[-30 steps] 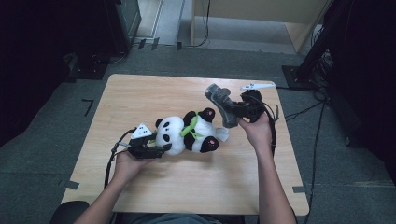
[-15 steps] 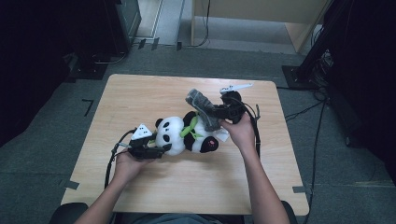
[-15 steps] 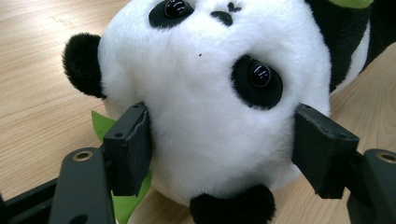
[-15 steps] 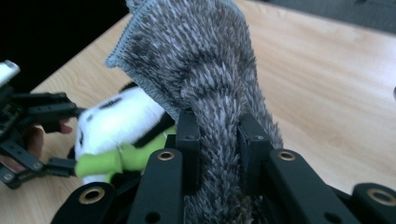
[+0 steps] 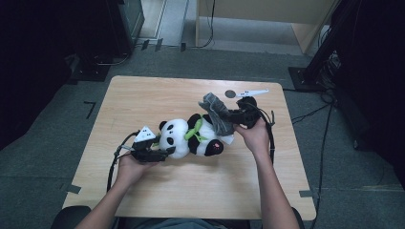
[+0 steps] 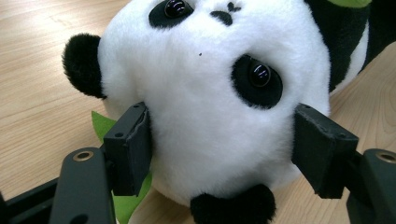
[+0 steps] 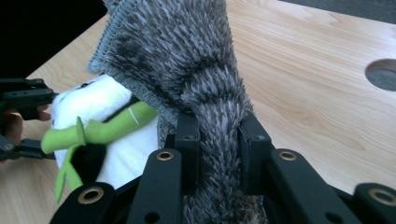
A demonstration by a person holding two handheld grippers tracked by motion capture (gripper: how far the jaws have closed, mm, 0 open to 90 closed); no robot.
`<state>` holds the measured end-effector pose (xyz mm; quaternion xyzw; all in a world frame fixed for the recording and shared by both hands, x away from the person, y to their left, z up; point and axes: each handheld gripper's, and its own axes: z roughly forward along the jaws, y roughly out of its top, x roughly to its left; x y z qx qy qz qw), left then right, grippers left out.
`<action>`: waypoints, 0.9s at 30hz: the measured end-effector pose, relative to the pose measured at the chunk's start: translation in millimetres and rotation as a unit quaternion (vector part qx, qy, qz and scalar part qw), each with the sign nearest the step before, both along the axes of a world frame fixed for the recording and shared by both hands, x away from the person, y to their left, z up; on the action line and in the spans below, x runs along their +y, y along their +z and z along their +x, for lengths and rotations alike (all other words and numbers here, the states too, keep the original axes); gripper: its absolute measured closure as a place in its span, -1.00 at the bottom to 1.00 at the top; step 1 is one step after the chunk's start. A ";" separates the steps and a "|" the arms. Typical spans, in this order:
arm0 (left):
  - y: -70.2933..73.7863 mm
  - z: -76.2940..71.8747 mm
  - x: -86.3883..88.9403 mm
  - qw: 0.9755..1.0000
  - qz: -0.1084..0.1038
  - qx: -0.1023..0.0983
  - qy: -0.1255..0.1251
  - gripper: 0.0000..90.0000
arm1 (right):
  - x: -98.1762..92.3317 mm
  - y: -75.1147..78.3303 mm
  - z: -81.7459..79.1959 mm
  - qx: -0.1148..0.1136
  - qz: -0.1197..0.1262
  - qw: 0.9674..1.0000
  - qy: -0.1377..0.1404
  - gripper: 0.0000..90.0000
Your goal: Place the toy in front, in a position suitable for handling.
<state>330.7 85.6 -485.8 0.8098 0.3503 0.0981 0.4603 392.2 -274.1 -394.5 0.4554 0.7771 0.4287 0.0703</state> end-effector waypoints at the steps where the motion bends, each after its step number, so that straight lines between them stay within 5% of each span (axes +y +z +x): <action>1: 0.1 0.2 0.1 1.000 0.000 0.001 -0.001 -0.37 | -1.9 0.0 -0.3 0.001 -0.003 1.000 -0.001 0.67; 9: 0.8 1.2 0.4 1.000 0.001 0.004 -0.003 -0.37 | -18.2 0.0 -6.5 -0.001 -0.012 1.000 -0.025 0.66; 15: 1.2 1.6 0.6 1.000 0.002 0.005 -0.005 -0.38 | -26.4 15.7 -18.7 -0.007 -0.009 0.999 -0.032 0.68; 21: 1.1 0.7 0.0 1.000 0.000 0.005 -0.003 -0.40 | -10.2 31.0 -28.1 -0.031 0.004 1.000 0.005 0.67; 27: 0.9 1.0 -0.1 1.000 -0.002 0.005 -0.003 -0.41 | 25.3 30.0 -30.2 -0.035 -0.004 0.997 0.067 0.66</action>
